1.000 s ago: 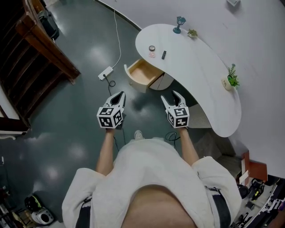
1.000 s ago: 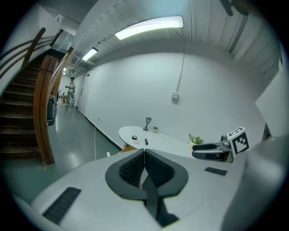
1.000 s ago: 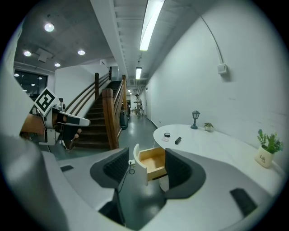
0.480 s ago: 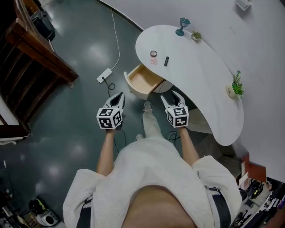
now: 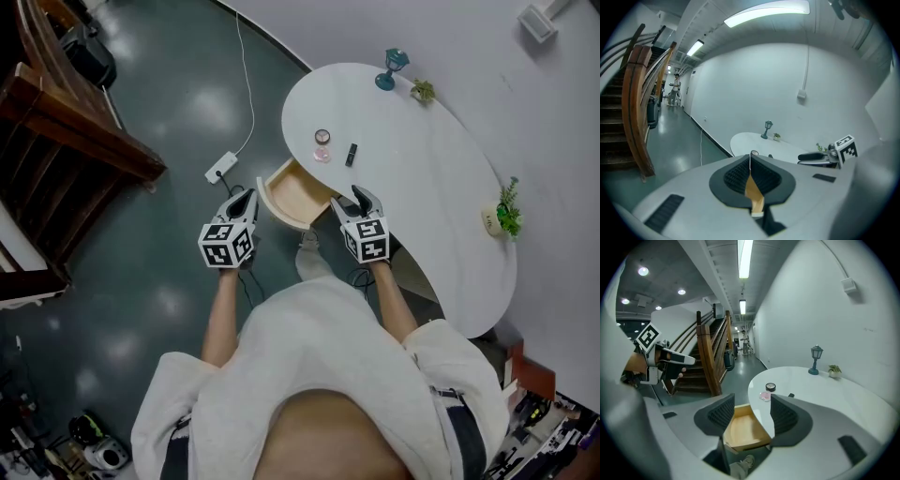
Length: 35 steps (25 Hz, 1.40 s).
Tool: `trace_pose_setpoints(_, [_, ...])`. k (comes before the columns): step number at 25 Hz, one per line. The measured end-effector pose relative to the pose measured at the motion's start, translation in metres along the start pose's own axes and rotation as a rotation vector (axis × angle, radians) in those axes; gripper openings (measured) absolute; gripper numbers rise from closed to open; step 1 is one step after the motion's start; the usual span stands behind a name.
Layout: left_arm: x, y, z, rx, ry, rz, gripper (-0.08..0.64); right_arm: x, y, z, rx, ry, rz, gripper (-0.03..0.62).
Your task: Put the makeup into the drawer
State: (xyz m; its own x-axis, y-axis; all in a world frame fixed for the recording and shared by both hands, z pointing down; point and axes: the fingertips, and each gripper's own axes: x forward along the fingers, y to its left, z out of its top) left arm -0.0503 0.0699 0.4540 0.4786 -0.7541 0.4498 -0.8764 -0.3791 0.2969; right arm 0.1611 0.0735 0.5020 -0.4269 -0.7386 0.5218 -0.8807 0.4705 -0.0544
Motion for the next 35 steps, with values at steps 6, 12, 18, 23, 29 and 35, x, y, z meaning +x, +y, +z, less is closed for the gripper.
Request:
trace_pose_setpoints(6, [0.046,0.008,0.029,-0.015,0.005,0.038,0.012,0.043,-0.027,0.013,-0.004,0.027,0.055,0.222])
trace_pose_setpoints(12, [0.072,0.018,0.037,-0.032,0.023,0.070,0.012,0.078,-0.039,0.015,-0.008,0.063,0.103,0.229])
trace_pose_setpoints(18, [0.078,0.033,0.034,-0.053,0.041,0.098,0.012,0.109,-0.042,0.006,-0.015,0.115,0.129,0.254])
trace_pose_setpoints(23, [0.081,0.048,0.035,-0.066,0.047,0.094,0.012,0.140,-0.044,-0.002,-0.028,0.174,0.116,0.268])
trace_pose_setpoints(29, [0.085,0.072,0.044,-0.056,0.058,0.045,0.012,0.178,-0.043,-0.016,-0.024,0.267,0.068,0.276])
trace_pose_setpoints(35, [0.081,0.108,0.052,-0.045,0.078,-0.008,0.012,0.202,-0.047,-0.032,0.000,0.378,-0.015,0.276])
